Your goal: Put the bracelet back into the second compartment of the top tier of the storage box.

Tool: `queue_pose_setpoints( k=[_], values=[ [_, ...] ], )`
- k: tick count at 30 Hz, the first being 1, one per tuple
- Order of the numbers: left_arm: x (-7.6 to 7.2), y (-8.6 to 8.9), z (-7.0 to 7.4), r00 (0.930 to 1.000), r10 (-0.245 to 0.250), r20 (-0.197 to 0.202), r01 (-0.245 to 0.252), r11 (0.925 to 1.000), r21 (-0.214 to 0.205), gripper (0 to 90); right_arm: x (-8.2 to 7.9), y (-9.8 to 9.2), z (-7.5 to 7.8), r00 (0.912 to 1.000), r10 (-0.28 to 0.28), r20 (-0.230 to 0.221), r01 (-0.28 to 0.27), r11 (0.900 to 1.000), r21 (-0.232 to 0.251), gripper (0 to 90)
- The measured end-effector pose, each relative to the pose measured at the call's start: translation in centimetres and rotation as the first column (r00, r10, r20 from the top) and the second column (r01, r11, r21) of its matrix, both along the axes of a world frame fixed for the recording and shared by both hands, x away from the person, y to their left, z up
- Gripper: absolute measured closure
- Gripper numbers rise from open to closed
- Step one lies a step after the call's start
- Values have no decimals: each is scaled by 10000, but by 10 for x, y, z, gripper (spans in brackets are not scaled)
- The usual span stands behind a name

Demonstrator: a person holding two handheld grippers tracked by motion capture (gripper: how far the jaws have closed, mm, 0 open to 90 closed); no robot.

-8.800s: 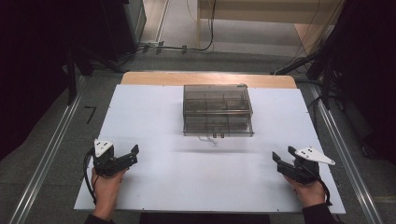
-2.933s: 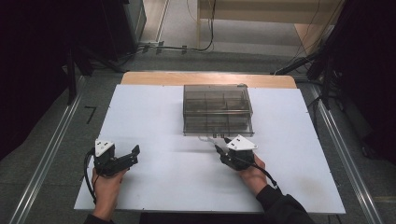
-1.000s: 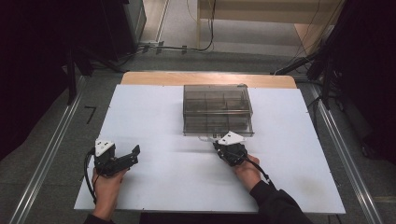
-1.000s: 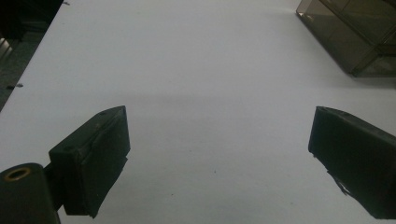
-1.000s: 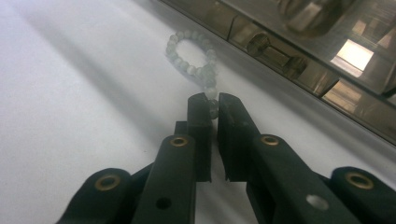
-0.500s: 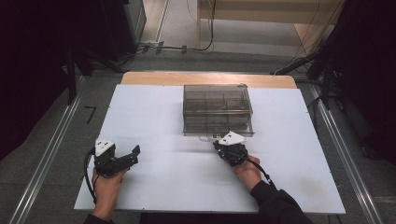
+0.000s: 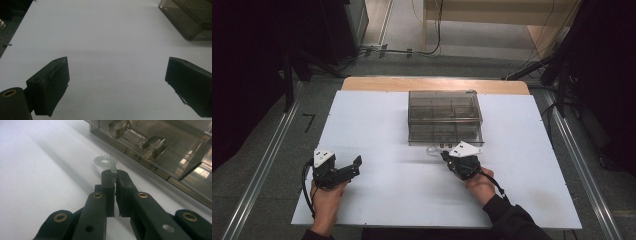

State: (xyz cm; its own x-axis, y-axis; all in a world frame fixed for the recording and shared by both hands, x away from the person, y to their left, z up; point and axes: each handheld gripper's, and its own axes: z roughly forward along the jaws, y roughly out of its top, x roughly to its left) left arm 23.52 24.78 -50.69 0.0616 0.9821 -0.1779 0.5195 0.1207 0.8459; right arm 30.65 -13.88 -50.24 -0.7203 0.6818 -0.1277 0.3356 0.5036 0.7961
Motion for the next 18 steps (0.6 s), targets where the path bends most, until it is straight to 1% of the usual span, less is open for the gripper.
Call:
queue_pose_setpoints(
  k=[5, 7, 18],
  values=[
    [0, 0, 0, 10000, -9, -11, 9, 10000, -3, 58, -4, -3, 6, 9999, 92, 46, -92, 9999, 129, 829],
    [0, 0, 0, 10000, -3, 0, 3, 10000, -15, 58, -6, -5, 8, 9999, 118, -23, -117, 9998, 167, 830],
    [0, 0, 0, 10000, -6, -16, 6, 10000, -23, 58, -14, -10, 17, 9994, 325, 151, -330, 9988, 367, 831]
  ],
)
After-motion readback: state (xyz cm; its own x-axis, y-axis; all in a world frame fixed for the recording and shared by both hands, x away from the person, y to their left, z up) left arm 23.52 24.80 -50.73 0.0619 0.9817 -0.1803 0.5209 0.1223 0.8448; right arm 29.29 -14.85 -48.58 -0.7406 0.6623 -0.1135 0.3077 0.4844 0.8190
